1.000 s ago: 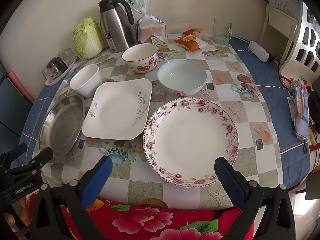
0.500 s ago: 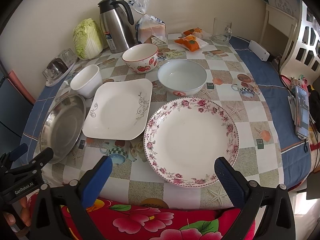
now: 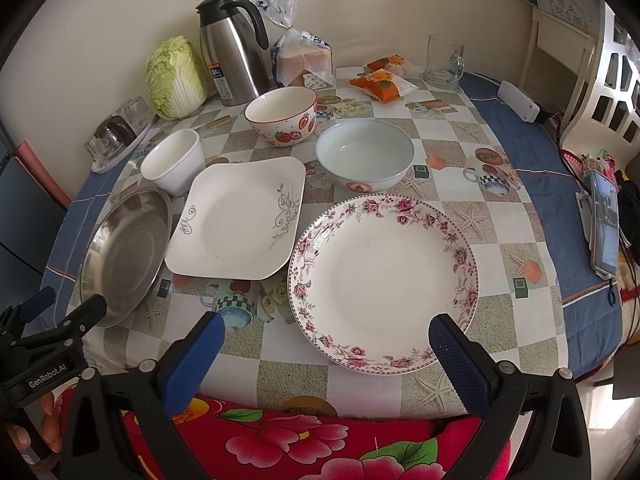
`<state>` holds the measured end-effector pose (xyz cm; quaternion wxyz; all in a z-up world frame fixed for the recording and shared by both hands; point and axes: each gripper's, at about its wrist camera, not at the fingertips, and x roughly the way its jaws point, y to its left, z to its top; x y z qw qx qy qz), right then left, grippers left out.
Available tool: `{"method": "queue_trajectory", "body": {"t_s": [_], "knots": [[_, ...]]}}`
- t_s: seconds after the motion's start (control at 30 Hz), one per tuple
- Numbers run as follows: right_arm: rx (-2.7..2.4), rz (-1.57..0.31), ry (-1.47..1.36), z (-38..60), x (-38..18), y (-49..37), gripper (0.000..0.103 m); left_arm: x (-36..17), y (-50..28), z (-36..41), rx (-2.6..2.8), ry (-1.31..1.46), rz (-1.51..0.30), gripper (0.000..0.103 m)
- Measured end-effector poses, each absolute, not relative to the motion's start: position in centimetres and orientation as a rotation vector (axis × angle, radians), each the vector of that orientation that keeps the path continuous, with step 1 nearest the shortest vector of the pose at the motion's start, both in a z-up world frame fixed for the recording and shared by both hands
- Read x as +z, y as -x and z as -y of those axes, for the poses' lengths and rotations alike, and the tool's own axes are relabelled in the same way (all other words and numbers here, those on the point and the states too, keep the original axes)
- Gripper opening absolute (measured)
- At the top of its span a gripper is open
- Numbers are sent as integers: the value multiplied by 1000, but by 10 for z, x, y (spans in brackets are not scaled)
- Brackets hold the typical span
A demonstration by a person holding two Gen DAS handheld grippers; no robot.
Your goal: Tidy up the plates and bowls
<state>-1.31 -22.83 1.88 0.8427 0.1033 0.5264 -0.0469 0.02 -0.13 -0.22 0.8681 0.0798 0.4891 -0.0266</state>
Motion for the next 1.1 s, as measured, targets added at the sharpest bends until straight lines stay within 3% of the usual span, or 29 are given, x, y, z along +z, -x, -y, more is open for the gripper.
{"method": "queue_trajectory", "body": {"t_s": [1.1], "knots": [[-91,-1133,-194,223,19,11,103,-4,-6,-13,-98,-73,-1066,103]]}}
